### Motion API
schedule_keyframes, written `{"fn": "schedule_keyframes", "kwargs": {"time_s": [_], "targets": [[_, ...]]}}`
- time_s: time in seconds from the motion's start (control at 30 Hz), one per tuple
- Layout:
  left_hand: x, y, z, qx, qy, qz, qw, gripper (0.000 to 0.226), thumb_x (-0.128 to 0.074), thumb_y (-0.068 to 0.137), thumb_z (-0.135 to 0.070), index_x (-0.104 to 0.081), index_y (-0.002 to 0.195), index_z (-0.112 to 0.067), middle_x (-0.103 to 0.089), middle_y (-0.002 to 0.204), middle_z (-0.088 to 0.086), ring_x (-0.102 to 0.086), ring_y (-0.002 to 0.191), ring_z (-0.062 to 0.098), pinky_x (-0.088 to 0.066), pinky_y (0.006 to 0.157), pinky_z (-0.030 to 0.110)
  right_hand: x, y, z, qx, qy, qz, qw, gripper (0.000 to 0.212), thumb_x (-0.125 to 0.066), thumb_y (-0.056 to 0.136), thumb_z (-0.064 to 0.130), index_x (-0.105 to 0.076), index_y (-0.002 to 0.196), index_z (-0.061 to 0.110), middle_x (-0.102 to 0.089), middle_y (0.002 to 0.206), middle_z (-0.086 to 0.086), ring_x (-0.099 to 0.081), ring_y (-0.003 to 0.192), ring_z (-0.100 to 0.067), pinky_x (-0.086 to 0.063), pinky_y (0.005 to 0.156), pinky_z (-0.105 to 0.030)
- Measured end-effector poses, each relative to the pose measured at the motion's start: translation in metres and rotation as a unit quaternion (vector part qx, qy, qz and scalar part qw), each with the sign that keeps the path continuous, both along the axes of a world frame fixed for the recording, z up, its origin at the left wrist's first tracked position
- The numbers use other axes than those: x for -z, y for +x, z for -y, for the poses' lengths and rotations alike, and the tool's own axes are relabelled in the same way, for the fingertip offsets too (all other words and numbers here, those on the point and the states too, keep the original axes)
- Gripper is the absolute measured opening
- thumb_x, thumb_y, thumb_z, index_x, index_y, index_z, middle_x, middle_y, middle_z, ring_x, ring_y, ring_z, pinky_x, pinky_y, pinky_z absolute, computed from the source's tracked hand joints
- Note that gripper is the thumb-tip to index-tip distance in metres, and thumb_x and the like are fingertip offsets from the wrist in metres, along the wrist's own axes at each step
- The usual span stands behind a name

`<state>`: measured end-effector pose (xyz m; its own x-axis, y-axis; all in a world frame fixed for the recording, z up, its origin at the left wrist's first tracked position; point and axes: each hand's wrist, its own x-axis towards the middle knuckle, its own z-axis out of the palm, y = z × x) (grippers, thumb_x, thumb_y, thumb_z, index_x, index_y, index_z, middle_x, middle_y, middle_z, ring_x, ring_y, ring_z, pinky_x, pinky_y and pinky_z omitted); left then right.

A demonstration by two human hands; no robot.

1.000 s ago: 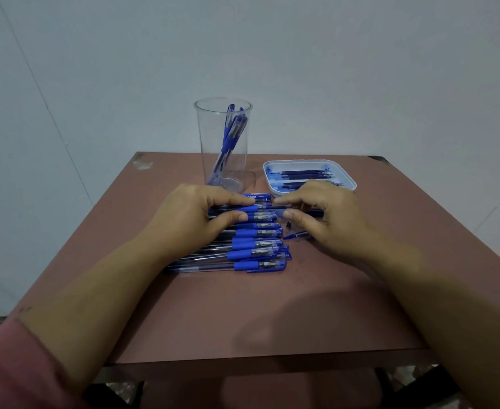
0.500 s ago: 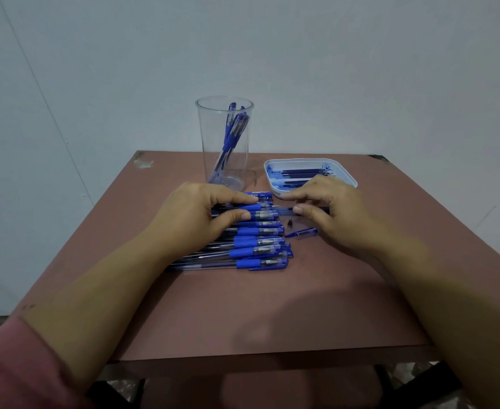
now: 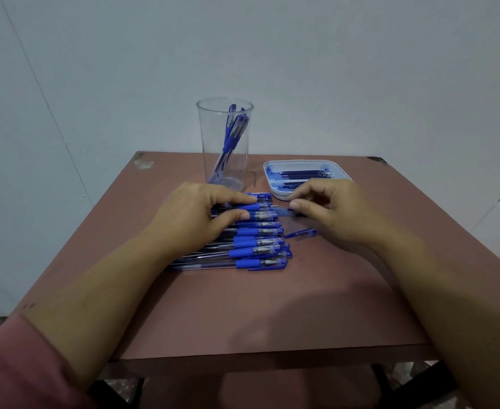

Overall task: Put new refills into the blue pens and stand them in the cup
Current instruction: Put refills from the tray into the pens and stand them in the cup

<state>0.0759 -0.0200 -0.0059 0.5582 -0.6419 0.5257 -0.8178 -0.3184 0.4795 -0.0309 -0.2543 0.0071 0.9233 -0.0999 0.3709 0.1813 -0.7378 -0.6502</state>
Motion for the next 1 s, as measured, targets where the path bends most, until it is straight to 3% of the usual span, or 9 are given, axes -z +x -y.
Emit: {"fn": "schedule_keyframes", "kwargs": {"time_s": [0.13,0.33,0.7,0.87,1.0], "targets": [[0.0,0.0,0.0,0.001,0.0,0.008,1.0,0.027,-0.073,0.084,-0.033,-0.071,0.109,-0.039,-0.073,0.1,-0.015,-0.063,0.093,-0.001,-0.054,0.08,0.026,-0.001,-0.004,-0.011,-0.035,0.063,0.043,0.996,0.017,-0.073,0.085,0.014,-0.069,0.087,0.03,-0.07,0.081,0.009,-0.064,0.076,-0.005,-0.05,0.069,-0.016],[0.0,-0.001,0.001,0.009,-0.005,0.01,1.0,0.029,-0.074,0.083,-0.031,-0.07,0.11,-0.04,-0.074,0.097,-0.015,-0.065,0.089,-0.001,-0.055,0.078,0.029,0.003,0.0,-0.018,-0.045,0.017,0.055,0.997,0.016,-0.074,0.083,0.011,-0.071,0.093,0.023,-0.072,0.087,0.006,-0.068,0.083,-0.01,-0.056,0.08,-0.028],[0.0,-0.004,0.002,0.021,-0.005,0.017,1.0,0.03,-0.073,0.083,-0.031,-0.069,0.112,-0.04,-0.074,0.097,-0.013,-0.068,0.088,0.003,-0.057,0.079,0.037,0.013,0.008,-0.022,-0.043,-0.062,0.097,0.992,0.011,-0.071,0.087,0.023,-0.072,0.098,0.021,-0.07,0.086,0.013,-0.066,0.08,-0.006,-0.055,0.073,-0.032],[0.0,-0.003,0.003,0.022,-0.007,0.017,1.0,0.029,-0.073,0.083,-0.033,-0.07,0.112,-0.039,-0.074,0.099,-0.014,-0.067,0.089,0.001,-0.057,0.08,0.036,0.014,0.008,-0.02,-0.054,-0.076,0.119,0.988,0.031,-0.074,0.084,0.029,-0.063,0.112,0.033,-0.068,0.089,0.008,-0.064,0.081,-0.006,-0.054,0.074,-0.028],[-0.001,-0.004,0.002,0.022,-0.002,0.024,0.999,0.029,-0.072,0.083,-0.033,-0.07,0.112,-0.037,-0.074,0.099,-0.013,-0.068,0.088,0.002,-0.057,0.079,0.036,0.015,0.01,-0.018,-0.054,-0.122,0.143,0.981,0.015,-0.069,0.087,0.027,-0.068,0.098,0.018,-0.065,0.085,0.008,-0.06,0.077,-0.007,-0.052,0.069,-0.03]]}}
